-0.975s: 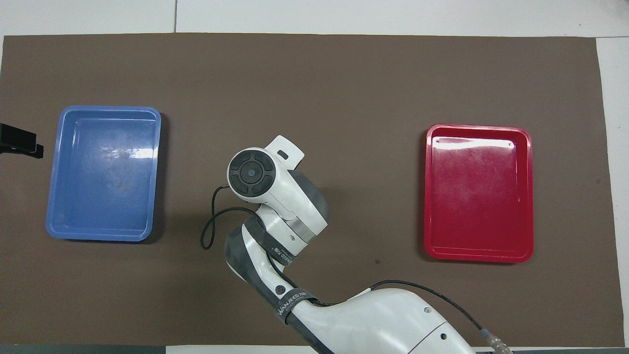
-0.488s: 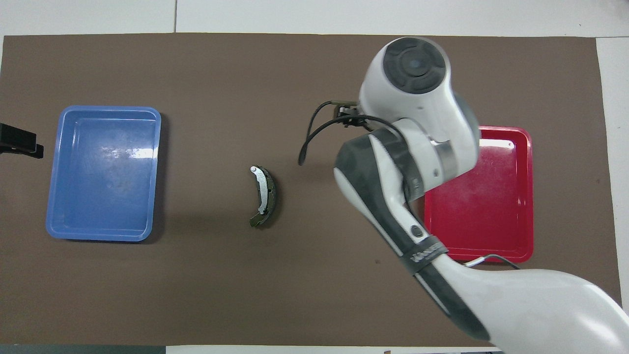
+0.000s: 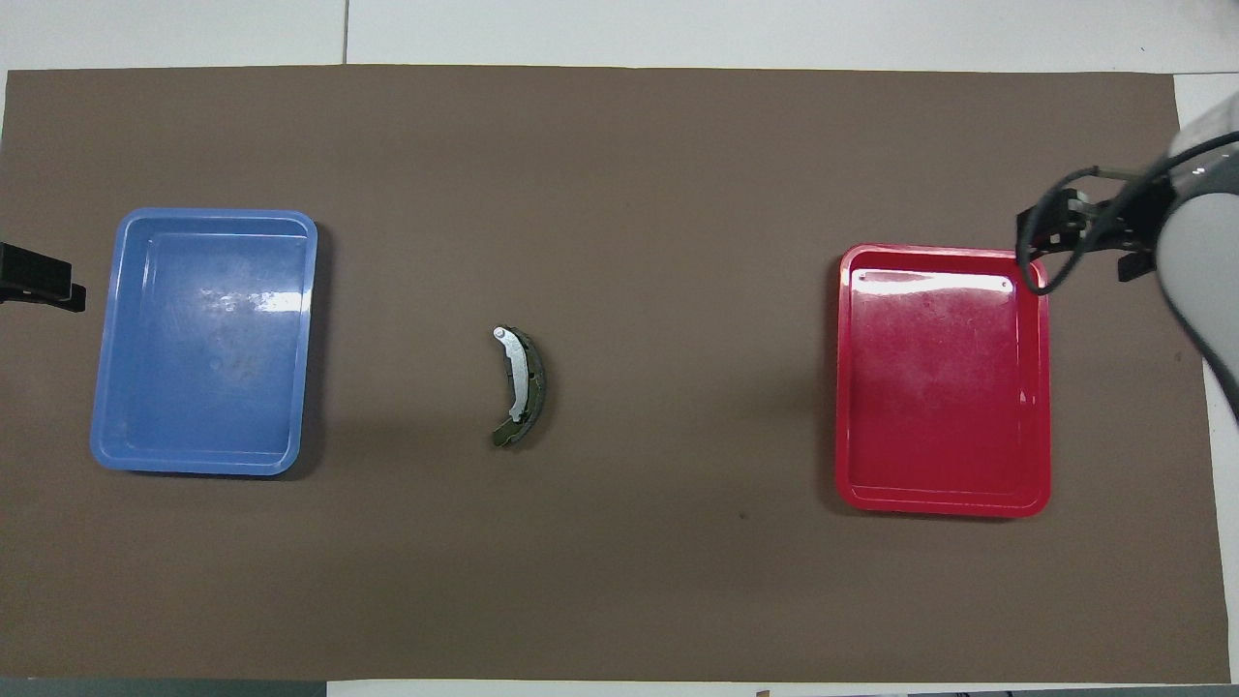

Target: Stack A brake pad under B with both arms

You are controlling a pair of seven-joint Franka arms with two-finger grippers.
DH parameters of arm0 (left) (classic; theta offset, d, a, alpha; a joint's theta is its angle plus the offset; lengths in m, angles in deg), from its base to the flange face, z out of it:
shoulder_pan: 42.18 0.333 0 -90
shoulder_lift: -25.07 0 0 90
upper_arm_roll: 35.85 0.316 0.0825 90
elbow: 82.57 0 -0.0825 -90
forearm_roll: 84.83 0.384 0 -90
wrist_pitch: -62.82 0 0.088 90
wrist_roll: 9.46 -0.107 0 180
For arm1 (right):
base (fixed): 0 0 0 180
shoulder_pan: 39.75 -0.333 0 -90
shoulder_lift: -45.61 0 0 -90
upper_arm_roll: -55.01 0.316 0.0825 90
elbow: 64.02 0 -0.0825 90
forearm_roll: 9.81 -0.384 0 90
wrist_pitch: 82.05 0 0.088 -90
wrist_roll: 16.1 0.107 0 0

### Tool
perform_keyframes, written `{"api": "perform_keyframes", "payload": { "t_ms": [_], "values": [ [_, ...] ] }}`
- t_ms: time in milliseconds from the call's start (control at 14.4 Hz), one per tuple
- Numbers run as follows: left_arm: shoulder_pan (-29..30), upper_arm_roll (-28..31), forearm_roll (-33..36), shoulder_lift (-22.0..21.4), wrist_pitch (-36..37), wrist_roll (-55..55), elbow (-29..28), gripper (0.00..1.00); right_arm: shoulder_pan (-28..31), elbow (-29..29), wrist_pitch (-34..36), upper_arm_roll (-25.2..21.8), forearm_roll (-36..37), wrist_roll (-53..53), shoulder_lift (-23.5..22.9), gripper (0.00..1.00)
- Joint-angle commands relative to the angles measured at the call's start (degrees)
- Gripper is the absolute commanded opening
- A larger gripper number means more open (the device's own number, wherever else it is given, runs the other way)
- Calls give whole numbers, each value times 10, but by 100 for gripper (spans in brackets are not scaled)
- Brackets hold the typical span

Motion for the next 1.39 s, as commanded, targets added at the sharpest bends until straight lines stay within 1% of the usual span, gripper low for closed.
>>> {"api": "perform_keyframes", "payload": {
  "t_ms": [0,209,418,557,697,1323],
  "values": [
    [3,-1,-4,-9,4,5,-9,100,46,-28,26,12,6,-80,41,100],
    [3,-1,-4,-9,4,5,-9,100,67,-58,30,11,17,-94,80,100],
    [3,-1,-4,-9,5,5,-9,100,77,-103,-6,14,22,-94,101,100],
    [3,-1,-4,-9,5,5,-9,100,82,-96,-3,16,22,-98,103,100],
    [3,-1,-4,-9,5,5,-9,100,83,-96,-1,16,22,-97,115,100],
    [3,-1,-4,-9,5,5,-9,100,83,-86,-6,19,24,-98,111,100]
  ]
}}
